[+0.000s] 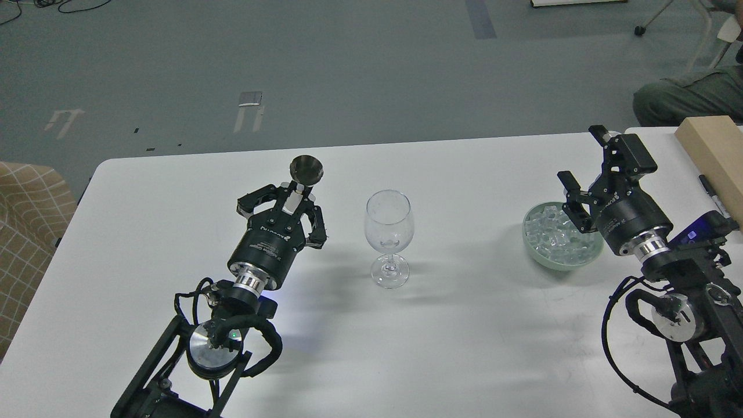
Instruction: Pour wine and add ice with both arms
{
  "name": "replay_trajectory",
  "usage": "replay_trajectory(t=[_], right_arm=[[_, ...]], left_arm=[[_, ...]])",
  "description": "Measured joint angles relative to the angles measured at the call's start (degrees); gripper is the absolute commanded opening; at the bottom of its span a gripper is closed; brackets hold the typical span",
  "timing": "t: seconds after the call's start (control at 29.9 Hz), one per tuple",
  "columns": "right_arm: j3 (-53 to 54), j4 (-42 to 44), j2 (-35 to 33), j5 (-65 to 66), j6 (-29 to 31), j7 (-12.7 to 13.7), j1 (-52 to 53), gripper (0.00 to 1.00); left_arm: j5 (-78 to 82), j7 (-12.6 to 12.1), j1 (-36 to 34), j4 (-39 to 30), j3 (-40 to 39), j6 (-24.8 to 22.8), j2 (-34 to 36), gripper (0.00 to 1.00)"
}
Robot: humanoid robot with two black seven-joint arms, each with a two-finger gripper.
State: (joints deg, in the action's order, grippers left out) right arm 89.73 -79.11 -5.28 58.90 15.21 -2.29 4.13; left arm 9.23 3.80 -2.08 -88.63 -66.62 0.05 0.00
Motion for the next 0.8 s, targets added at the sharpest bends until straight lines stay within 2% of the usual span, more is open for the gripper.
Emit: replay_trajectory(t=[0.8], right_arm=[[-0.4,1.7,1.5,0.1,0.1,0.1,0.5,1.0]], left_arm=[[0.0,0.0,-2.7,-1.3,0.7,1.4,0.0,0.07]])
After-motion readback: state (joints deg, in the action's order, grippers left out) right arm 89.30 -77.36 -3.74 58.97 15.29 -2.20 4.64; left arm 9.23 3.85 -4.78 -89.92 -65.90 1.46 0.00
